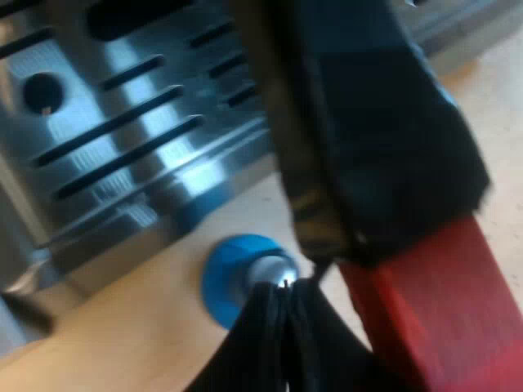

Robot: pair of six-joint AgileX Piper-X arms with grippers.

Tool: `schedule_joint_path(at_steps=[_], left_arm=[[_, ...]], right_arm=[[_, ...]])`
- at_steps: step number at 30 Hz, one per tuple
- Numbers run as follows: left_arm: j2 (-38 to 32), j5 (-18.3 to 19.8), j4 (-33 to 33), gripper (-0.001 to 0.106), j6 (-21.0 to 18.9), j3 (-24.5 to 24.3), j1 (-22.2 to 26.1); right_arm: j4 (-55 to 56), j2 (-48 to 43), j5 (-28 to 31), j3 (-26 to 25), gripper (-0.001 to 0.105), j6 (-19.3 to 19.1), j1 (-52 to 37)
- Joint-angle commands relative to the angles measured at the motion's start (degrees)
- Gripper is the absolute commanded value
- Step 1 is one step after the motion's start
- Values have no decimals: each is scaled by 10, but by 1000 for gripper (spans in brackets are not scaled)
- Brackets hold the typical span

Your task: Put the handle in the coffee machine

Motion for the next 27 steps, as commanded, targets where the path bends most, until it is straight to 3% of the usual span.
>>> schedule_joint_path(at_steps=[1, 9, 11, 13, 16, 20, 24, 27], left_arm=[[-6, 59, -6, 0, -1, 2, -42], [-6, 66, -60, 0, 4, 2, -72], [-6, 55, -37, 0, 8, 2, -70], [-6, 55, -8, 0, 37, 2, -67], [-16, -8, 45, 0, 92, 2, -65], [-55, -84, 62, 0, 145, 2, -65], [-103, -91, 72, 0, 162, 2, -51], [-133, -90, 94, 0, 182, 2, -14]], right_arm=[[1, -3, -6, -3, 62, -4, 1], [6, -3, -7, -3, 62, -4, 1], [21, -3, -7, -3, 62, -4, 1], [33, -3, -7, -3, 62, -4, 1], [39, -3, -7, -3, 62, -4, 1], [39, -3, -7, -3, 62, -4, 1], [40, -3, -7, -3, 62, -4, 1], [46, -6, -7, -5, 62, 4, 1]])
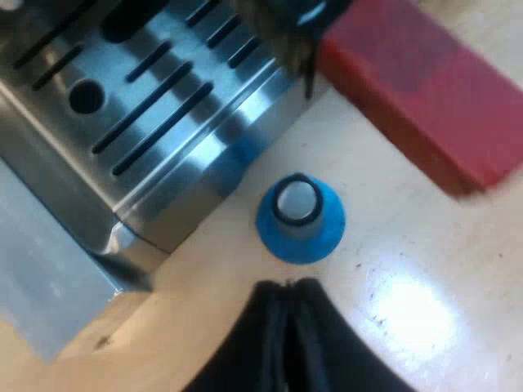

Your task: Put the handle in the coffee machine

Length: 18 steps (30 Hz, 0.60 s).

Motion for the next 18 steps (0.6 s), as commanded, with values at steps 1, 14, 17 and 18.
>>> schedule_joint_path(at_steps=[1, 14, 17, 18], left_arm=[[-33, 20, 27, 0, 47, -3, 35], [-88, 45, 61, 64, 79, -9, 215], [-104, 54, 80, 75, 76, -24, 234], [-107, 54, 82, 74, 71, -31, 238]], right_arm=[[7, -8, 22, -9, 62, 1, -5], [64, -31, -11, -39, 62, 9, -6], [86, -31, -11, -40, 62, 10, -6], [88, -31, -11, -41, 62, 10, -6]])
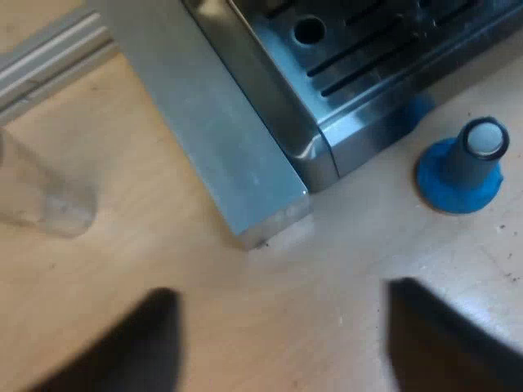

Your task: Put the handle in the coffee machine

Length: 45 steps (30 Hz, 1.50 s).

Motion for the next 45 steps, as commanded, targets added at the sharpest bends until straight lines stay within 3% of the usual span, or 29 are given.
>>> schedule_joint_path(at_steps=[1, 4, 7, 10, 11, 15, 18, 23, 24, 26, 31, 36, 45], left_arm=[[-17, 9, 6, 74, -17, -25, 12], [-25, 15, 6, 73, -40, -53, 25], [-25, 26, 6, 73, -53, -69, 29], [-25, 60, 8, 73, -106, -130, 38], [-25, 73, 8, 73, -111, -154, 38], [-38, 73, 8, 73, -105, -179, 38], [-55, 73, 8, 73, -105, -179, 38], [-89, 78, 16, 73, -104, -179, 39], [-99, 78, 16, 73, -104, -179, 39], [-112, 78, 17, 73, -104, -179, 39], [-163, 84, 33, 73, -104, -166, 39], [-243, 86, 53, 73, -104, -101, 39], [-399, 86, 112, 73, -94, 18, 39]], right_arm=[[28, -2, -2, -13, 62, -3, -4], [47, -2, -5, -28, 62, -3, -18], [103, -2, -6, -76, 62, -3, -66], [123, -2, -6, -98, 62, -3, -88], [182, -3, -6, -153, 62, -5, -169], [227, -6, -6, -209, 62, -35, -289], [238, -18, -6, -214, 62, -54, -364], [275, -31, -6, -214, 62, -55, -433], [327, -51, -6, -205, 62, -55, -492], [341, -67, -6, -193, 62, -62, -520], [347, -123, -1, -147, 62, -81, -544], [349, -253, -1, -53, 62, -85, -544], [350, -457, -1, 48, 62, -85, -544]])
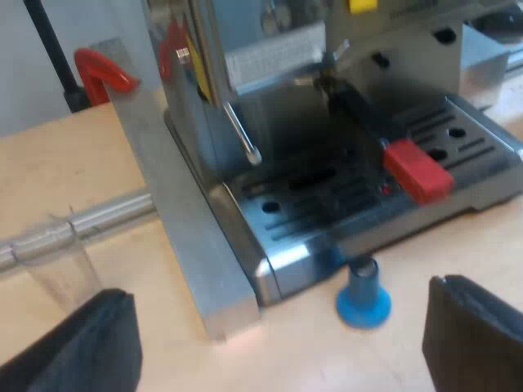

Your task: Put the handle in the coffee machine

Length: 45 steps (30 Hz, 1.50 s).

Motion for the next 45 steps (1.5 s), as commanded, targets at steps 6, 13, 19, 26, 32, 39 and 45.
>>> schedule_joint_path(at_steps=[6, 13, 19, 26, 32, 39, 45], left_arm=[[-99, 4, 60, 73, 28, 51, 0], [-176, 29, 193, 73, 69, 72, 1], [-176, 43, 129, 73, 64, 78, 1], [-175, 41, -44, 73, -73, 124, 1], [-175, 41, -127, 73, -75, 172, 1], [-173, 39, -136, 73, -78, 209, 1], [-173, 39, -134, 73, -78, 208, 1]], right_arm=[[4, -105, -1, 35, 62, -7, -1], [41, -138, -15, 35, 62, -1, 1], [12, -139, -23, 35, 62, -2, 1], [-49, -138, -23, 35, 62, -2, 1], [-49, -138, -23, 54, 62, -2, 1], [-36, -138, -23, 98, 62, -2, 1], [-32, -138, -34, 127, 62, -2, 1]])
